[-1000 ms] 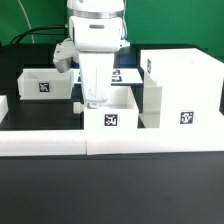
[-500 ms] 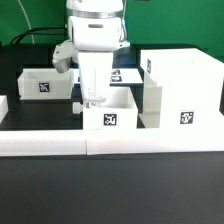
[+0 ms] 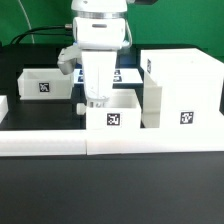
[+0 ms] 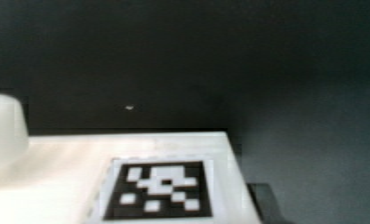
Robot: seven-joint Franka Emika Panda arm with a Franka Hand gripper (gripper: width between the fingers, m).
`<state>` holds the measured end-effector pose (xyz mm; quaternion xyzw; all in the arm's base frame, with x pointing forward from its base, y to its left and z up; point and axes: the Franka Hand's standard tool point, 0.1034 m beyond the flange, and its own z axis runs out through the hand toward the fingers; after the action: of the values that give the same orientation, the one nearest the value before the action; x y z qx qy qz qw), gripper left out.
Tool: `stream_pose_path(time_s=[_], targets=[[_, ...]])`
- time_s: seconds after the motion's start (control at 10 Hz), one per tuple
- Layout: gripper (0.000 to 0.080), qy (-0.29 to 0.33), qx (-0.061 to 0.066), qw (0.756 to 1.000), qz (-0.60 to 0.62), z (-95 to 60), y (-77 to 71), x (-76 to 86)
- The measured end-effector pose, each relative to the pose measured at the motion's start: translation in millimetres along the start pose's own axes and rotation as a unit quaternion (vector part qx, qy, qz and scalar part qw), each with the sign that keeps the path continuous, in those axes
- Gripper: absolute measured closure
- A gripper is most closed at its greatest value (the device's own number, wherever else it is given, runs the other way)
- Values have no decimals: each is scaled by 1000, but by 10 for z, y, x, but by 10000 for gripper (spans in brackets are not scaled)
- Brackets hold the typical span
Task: Assemble drawer
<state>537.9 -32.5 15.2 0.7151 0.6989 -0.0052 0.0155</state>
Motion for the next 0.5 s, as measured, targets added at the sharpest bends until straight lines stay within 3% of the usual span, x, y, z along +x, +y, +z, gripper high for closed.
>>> stream_pose_path(time_s=[0.3, 0.5], targets=[[757, 2, -19, 1000, 4, -8, 45, 70], [757, 2, -18, 1000, 5, -5, 40, 67]])
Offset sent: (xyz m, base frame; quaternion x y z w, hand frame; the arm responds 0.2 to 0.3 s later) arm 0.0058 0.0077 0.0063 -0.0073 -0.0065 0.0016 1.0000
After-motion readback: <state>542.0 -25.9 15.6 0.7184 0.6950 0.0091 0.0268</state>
